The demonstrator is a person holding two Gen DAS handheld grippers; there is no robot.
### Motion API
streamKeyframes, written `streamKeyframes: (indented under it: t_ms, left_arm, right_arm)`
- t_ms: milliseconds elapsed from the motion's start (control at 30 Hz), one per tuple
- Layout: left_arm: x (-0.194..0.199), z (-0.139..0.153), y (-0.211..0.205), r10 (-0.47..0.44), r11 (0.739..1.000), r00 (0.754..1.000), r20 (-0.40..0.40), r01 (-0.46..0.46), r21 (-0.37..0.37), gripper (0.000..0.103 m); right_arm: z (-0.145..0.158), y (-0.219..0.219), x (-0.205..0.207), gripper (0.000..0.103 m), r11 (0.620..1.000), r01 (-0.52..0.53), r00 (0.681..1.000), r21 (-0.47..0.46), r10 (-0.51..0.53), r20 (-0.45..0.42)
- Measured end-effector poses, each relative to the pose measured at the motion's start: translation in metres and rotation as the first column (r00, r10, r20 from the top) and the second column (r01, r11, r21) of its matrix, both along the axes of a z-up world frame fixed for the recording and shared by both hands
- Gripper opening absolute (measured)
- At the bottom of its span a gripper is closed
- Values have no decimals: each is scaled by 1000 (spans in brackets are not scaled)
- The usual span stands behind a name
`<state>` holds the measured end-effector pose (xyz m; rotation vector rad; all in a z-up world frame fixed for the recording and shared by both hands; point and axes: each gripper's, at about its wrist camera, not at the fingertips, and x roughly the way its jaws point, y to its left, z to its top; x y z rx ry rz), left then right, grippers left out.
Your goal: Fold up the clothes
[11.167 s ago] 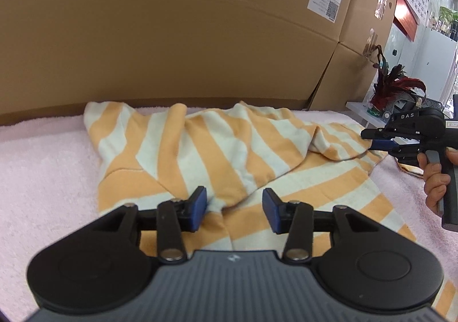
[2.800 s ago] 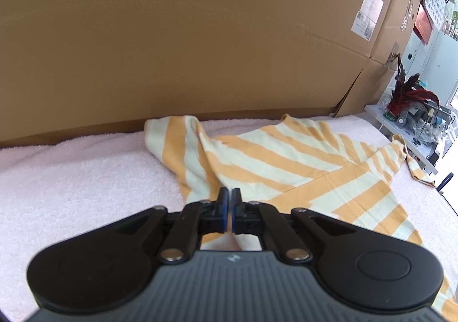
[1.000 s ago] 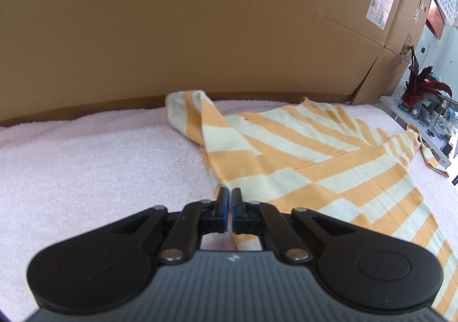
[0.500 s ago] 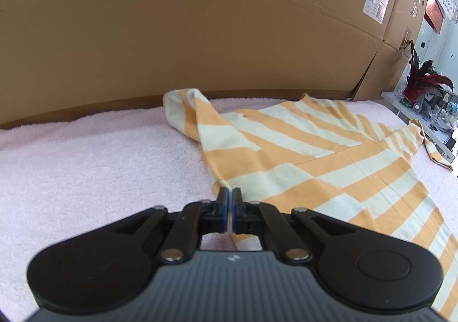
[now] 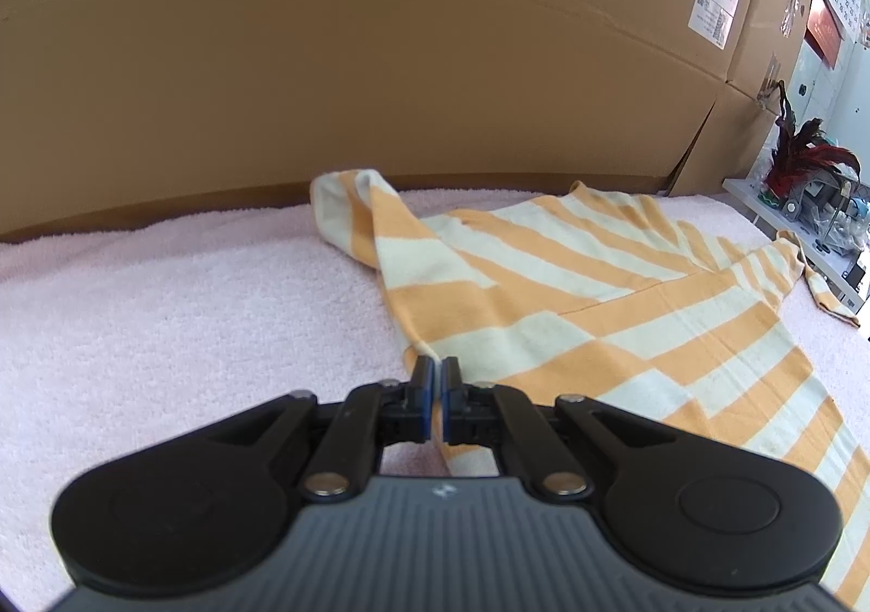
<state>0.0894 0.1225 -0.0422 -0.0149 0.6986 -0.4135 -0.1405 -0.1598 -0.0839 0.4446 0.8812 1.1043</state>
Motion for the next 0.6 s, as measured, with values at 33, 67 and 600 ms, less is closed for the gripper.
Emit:
streamKeyframes:
  t_ms: [33, 67, 600]
  left_arm:
    - [0, 0, 0, 0, 1000, 1000, 2, 0, 0, 0]
    - [-1, 0, 0, 1, 1000, 1000, 4, -1, 1, 0]
    - [-6, 1, 4, -9, 1000, 1000, 2, 9, -6, 1]
  right_arm:
    - [1, 2, -1, 13, 1000, -2, 1000, -8, 2, 12]
    - [3, 2, -2, 9, 1000, -8, 1000, 4, 8, 27]
    - [19, -9, 0, 27, 994, -107, 994, 34, 106, 20]
